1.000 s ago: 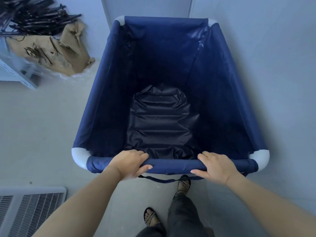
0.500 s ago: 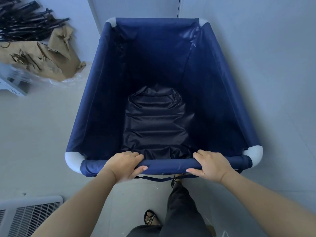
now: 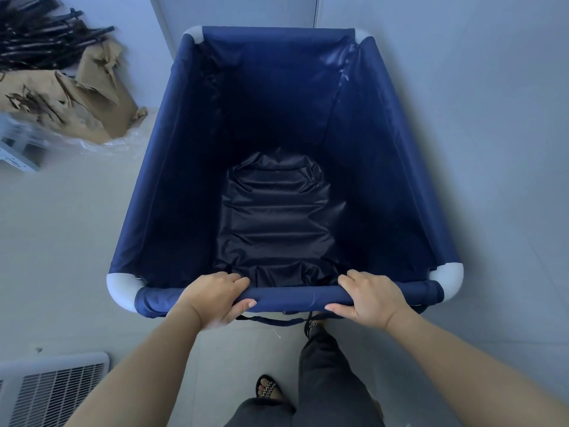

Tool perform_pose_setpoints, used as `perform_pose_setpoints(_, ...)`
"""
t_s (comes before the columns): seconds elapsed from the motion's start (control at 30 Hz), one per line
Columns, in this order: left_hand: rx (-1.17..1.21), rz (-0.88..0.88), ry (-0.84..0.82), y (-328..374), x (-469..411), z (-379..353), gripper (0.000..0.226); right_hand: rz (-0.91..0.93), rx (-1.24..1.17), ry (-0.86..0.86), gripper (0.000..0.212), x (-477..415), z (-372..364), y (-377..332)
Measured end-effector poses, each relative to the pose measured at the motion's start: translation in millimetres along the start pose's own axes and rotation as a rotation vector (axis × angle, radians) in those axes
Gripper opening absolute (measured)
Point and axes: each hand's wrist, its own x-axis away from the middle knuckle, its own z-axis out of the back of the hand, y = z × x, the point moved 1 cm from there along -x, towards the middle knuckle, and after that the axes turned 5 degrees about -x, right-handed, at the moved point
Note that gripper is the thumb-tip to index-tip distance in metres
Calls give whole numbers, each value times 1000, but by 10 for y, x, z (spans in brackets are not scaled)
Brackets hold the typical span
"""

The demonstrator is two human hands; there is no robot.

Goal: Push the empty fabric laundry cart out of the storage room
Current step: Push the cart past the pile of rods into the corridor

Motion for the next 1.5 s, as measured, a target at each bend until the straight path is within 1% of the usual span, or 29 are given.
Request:
perform_pose_setpoints(0.13,1,3,10,-9,-1,-21,42,13,-15,29,69,-4,11,-14)
perform_pose_setpoints(0.27,-4,12,26,-30,-29,-21,42,51,2,117,60,-40,54,-23)
perform_pose_setpoints(0.4,-2,12,26,-58,-62,-9,44,53,35,163,52,-83,80,-32)
perform_pose_setpoints(0.53,9,15,38,-100,-89,12,47,49,52,188,49,-122,100,-25)
perform_pose_setpoints(0.73,30,-10,69,-113,-105,29,53,-29,-9,111,52,-131,110,6)
perform_pose_setpoints(0.87,57,-21,46,-115,-105,52,48,-87,-80,31,58,-186,136,-32)
perform_pose_setpoints(1.0,99,-46,-8,-139,-116,120,43,-69,-146,32,50,-309,106,-318)
perform_pose_setpoints(1.13,106,-29,-51,-291,-29,146,42,-116,-73,119,46,-324,90,-443)
perform_pose_setpoints(1.23,57,73,-85,-438,89,99,44,-103,-10,195,45,-314,89,-443)
perform_pose_setpoints(1.3,46,119,-83,-444,140,63,44,-105,19,205,43,-308,74,-470)
perform_pose_setpoints(1.5,5,116,-44,-424,135,36,43,-95,57,265,40,-311,49,-475)
